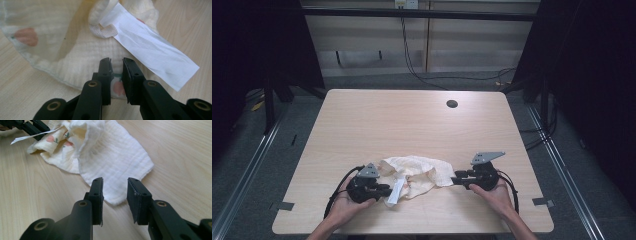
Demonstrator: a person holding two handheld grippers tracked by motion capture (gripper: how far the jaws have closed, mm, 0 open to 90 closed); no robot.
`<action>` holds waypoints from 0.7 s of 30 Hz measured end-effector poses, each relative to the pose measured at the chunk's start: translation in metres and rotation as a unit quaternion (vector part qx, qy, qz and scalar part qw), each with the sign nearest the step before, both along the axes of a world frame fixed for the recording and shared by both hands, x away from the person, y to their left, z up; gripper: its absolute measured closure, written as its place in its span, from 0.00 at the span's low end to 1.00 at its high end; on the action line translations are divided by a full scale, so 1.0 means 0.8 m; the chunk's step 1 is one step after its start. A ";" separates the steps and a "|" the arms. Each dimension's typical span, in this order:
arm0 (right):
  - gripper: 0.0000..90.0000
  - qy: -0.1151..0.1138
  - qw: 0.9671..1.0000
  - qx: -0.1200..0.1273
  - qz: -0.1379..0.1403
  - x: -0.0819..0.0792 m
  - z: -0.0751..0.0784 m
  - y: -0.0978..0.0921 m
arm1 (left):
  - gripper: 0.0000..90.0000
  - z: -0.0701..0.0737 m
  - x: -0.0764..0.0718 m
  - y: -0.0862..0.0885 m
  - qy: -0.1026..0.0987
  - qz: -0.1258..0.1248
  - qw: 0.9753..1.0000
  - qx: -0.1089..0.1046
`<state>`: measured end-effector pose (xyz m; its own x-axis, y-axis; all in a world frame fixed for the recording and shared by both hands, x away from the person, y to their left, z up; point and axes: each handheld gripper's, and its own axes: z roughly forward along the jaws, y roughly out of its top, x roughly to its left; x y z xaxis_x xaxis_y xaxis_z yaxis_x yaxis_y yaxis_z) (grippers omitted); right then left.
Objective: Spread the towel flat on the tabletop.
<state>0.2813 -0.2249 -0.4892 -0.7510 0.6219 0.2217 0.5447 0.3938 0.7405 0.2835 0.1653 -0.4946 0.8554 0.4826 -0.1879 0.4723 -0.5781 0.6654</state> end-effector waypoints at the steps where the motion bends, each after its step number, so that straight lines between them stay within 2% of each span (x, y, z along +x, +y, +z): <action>1: 0.75 0.000 1.000 -0.002 0.002 0.001 -0.002 0.001 | 0.85 0.000 0.000 0.000 0.000 0.000 1.000 0.000; 3: 0.75 -0.001 1.000 -0.019 0.016 0.001 -0.006 0.005 | 0.85 0.000 0.002 0.001 -0.001 -0.002 1.000 -0.001; 5: 0.75 0.004 0.999 -0.024 0.020 0.002 -0.008 0.008 | 0.84 -0.001 0.002 0.001 -0.004 0.005 1.000 -0.002; 6: 0.71 0.008 0.999 -0.036 0.027 0.004 -0.012 0.013 | 0.83 -0.001 0.003 0.002 -0.001 0.009 1.000 -0.005; 10: 0.72 0.010 0.999 -0.032 0.039 0.011 -0.015 0.018 | 0.83 -0.001 0.004 0.004 0.000 0.012 1.000 -0.002; 13: 0.71 -0.007 0.998 -0.040 0.044 0.011 -0.015 0.018 | 0.83 -0.001 0.007 0.005 0.001 0.015 1.000 -0.004; 17: 0.71 -0.015 0.998 -0.044 0.052 0.009 -0.016 0.020 | 0.83 -0.001 0.009 0.006 0.002 0.019 1.000 -0.004; 18: 0.71 -0.024 0.997 -0.047 0.055 0.007 -0.017 0.021 | 0.83 -0.002 0.010 0.006 0.002 0.021 1.000 -0.009; 21: 0.71 -0.041 0.996 -0.058 0.053 0.002 -0.018 0.024 | 0.82 -0.001 0.008 0.005 -0.003 0.021 1.000 -0.002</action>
<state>0.2832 -0.2054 -0.5033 -0.8265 0.5559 0.0888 0.4354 0.5312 0.7268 0.2901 0.1695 -0.4955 0.8361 0.5167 -0.1843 0.4910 -0.5551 0.6714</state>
